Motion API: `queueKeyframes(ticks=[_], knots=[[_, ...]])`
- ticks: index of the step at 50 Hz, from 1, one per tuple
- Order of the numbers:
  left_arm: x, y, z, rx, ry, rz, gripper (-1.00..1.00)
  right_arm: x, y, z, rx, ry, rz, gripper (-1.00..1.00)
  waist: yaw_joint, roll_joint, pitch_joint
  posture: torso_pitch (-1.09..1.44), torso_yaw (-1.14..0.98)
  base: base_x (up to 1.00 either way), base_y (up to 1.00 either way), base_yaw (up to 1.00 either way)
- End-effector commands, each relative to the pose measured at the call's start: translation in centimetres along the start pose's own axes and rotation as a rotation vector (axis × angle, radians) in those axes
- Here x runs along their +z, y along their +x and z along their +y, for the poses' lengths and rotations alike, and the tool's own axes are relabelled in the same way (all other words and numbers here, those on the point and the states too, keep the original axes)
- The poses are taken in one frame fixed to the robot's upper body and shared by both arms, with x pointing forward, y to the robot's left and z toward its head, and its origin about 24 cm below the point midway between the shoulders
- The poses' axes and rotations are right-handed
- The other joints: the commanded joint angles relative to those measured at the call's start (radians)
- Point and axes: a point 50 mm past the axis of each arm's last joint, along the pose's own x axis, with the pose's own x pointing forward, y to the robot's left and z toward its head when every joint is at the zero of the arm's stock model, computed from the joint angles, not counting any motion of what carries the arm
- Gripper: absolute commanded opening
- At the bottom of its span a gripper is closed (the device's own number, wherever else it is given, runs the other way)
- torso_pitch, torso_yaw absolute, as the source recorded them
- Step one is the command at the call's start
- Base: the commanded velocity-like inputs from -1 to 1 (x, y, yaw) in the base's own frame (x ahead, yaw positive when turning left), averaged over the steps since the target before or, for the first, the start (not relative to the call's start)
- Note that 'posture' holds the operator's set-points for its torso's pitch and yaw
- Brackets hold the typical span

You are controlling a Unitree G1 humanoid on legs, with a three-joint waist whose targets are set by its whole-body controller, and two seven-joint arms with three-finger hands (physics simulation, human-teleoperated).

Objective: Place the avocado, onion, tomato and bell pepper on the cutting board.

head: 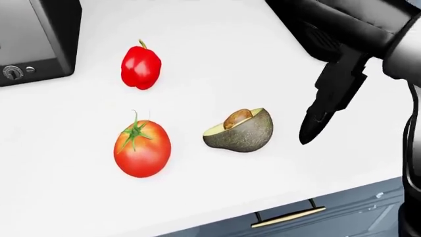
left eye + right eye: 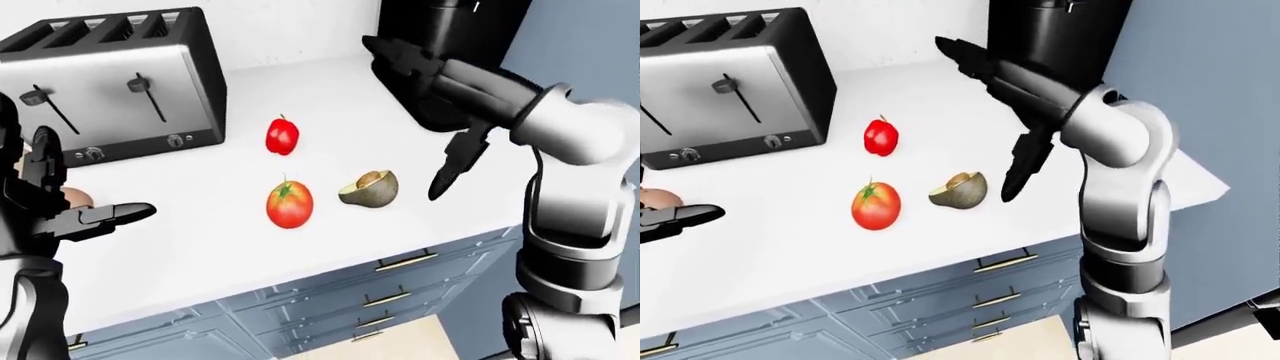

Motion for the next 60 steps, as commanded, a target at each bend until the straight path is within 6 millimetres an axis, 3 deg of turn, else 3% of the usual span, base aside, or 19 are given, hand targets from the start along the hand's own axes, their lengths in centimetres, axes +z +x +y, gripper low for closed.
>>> queueKeyframes(ticks=[1, 14, 21, 31, 60], knots=[[1.5, 0.1, -0.1, -0.006, 0.018, -0.081, 1.0, 0.9, 0.0, -0.6, -0.007, -0.056, -0.006, 1.0, 0.0, 0.005, -0.019, 0.0, 0.0, 0.0, 0.0, 0.0], [1.4, 0.0, 0.0, -0.01, 0.007, -0.074, 1.0, 2.3, 2.3, -0.7, 0.12, -0.197, 0.035, 1.0, -0.006, 0.016, -0.02, 0.0, 0.0, 0.0, 0.0, 0.0], [1.9, -0.4, -0.2, -0.026, -0.006, -0.075, 1.0, 4.1, 1.5, -1.1, 0.189, -0.23, 0.051, 1.0, -0.009, 0.019, -0.019, 0.0, 0.0, 0.0, 0.0, 0.0], [1.4, -0.3, -0.3, -0.029, -0.011, -0.064, 1.0, 5.0, 1.7, -0.4, 0.274, -0.311, 0.045, 1.0, -0.013, 0.023, -0.015, 0.0, 0.0, 0.0, 0.0, 0.0], [0.7, -0.5, 0.0, -0.023, -0.003, -0.057, 1.0, 5.4, 3.0, 4.6, 0.377, -0.397, 0.079, 1.0, -0.02, 0.034, -0.016, 0.0, 0.0, 0.0, 0.0, 0.0]])
